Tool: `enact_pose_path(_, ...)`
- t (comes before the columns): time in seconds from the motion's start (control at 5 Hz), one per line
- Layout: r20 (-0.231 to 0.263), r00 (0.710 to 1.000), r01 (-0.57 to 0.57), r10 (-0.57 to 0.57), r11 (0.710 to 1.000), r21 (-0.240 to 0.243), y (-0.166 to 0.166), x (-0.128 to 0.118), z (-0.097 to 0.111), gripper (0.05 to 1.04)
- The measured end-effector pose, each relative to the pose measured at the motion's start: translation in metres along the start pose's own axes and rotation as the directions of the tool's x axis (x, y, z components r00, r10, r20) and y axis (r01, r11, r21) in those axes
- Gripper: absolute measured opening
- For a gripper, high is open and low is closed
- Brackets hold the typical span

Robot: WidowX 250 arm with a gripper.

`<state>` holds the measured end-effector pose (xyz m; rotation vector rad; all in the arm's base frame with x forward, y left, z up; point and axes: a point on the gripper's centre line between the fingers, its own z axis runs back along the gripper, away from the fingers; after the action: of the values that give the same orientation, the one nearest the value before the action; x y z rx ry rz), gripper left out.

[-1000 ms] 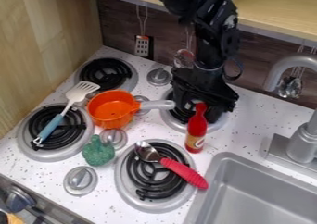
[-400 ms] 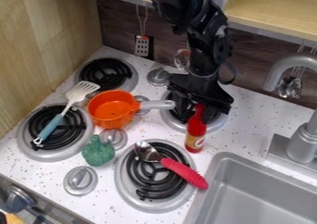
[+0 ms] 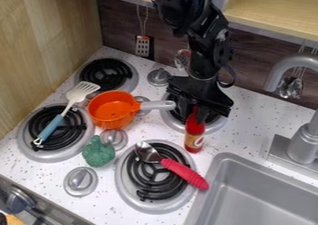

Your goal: Picked the red bottle and moved it into the orange pot

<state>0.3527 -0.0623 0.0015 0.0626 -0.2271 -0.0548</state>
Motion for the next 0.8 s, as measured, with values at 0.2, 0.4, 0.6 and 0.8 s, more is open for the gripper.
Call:
enact_pose_path(0.2,-0.003,1.0,-0.013,0.013,0.999,0.038,-0.007,-0.006,0.002,0.313)
enact_pose_path(0.4,0.039,0.997,-0.072,0.068,0.993,0.095,-0.012,-0.011,0.021,0.313)
enact_pose_path(0.6,0.095,0.993,-0.092,0.076,0.982,0.167,-0.019,-0.018,0.037,0.313)
enact_pose_path(0.8,0.219,0.972,-0.149,0.088,0.949,0.278,-0.01,-0.028,0.045,0.313)
